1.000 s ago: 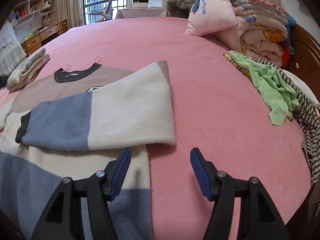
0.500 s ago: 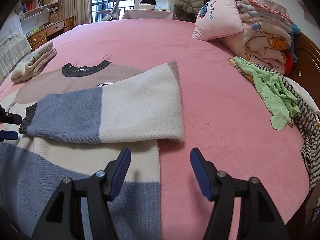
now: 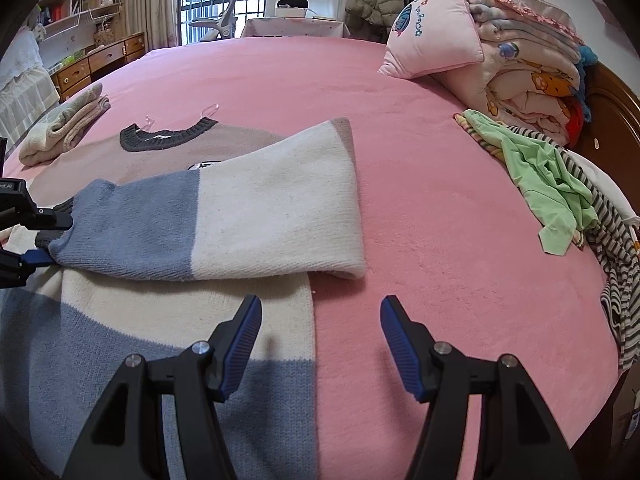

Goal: Fold small clothes

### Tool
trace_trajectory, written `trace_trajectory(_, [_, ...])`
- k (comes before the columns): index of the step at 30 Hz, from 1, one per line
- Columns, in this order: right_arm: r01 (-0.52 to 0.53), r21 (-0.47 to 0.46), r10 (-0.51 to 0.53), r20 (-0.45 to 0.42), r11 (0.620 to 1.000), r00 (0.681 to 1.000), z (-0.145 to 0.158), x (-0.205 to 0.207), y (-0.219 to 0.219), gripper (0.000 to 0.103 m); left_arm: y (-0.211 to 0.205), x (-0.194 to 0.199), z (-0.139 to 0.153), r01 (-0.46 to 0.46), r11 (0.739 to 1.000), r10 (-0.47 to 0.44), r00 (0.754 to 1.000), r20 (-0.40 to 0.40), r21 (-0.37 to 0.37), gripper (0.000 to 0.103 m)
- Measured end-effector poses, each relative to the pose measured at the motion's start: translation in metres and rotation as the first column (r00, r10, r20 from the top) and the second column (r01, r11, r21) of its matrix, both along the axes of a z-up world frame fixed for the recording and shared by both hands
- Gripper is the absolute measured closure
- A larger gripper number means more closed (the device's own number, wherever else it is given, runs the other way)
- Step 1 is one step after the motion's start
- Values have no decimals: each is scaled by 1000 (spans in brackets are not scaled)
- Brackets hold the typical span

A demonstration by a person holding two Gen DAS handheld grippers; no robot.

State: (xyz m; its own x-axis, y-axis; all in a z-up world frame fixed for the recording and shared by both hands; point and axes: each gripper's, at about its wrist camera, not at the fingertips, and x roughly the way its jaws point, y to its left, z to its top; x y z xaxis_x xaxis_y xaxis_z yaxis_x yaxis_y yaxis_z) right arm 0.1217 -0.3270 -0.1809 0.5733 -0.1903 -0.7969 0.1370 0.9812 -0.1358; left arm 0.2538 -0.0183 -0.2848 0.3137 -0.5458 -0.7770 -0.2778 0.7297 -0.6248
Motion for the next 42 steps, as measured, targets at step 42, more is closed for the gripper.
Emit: trace_trajectory(42, [146, 179, -123, -134, 973, 983, -37, 44, -43, 54, 62, 26, 40, -99, 870, 18, 985, 169, 483, 94])
